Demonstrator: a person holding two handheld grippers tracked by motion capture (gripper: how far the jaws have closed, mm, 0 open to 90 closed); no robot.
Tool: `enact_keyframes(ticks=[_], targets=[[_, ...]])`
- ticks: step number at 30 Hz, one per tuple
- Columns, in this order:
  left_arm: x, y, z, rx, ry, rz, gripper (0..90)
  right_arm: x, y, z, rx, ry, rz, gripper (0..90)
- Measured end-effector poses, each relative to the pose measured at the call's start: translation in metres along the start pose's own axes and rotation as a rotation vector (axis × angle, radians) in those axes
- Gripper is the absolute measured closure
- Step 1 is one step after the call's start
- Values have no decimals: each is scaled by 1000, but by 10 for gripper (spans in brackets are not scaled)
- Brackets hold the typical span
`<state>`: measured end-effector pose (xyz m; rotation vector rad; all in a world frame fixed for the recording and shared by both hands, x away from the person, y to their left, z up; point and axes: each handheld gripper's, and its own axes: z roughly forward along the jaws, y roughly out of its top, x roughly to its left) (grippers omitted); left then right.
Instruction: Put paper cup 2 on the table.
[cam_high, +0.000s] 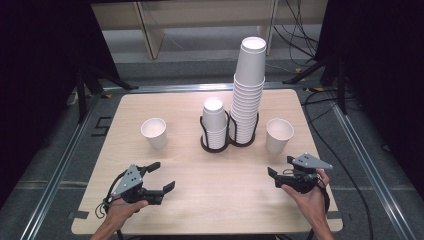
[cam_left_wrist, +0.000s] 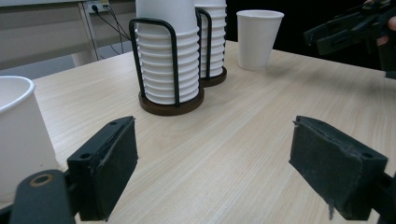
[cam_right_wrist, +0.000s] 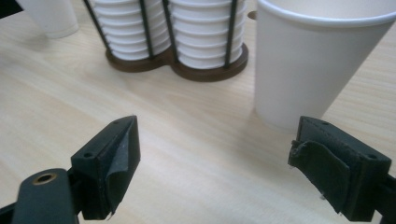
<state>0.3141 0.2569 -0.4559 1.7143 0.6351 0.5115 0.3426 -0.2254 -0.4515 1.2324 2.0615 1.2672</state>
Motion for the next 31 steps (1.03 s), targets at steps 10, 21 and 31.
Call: enact_keyframes(ticks=[10, 21, 31], targets=[[-1, -2, 0, 32, 5, 7, 146, 31, -19, -9, 76, 68, -38, 155], [-1, -2, 1, 31, 7, -2, 146, 49, -32, -12, 126, 102, -30, 155], [0, -2, 1, 30, 7, -9, 146, 48, -34, -11, 134, 101, -50, 155]])
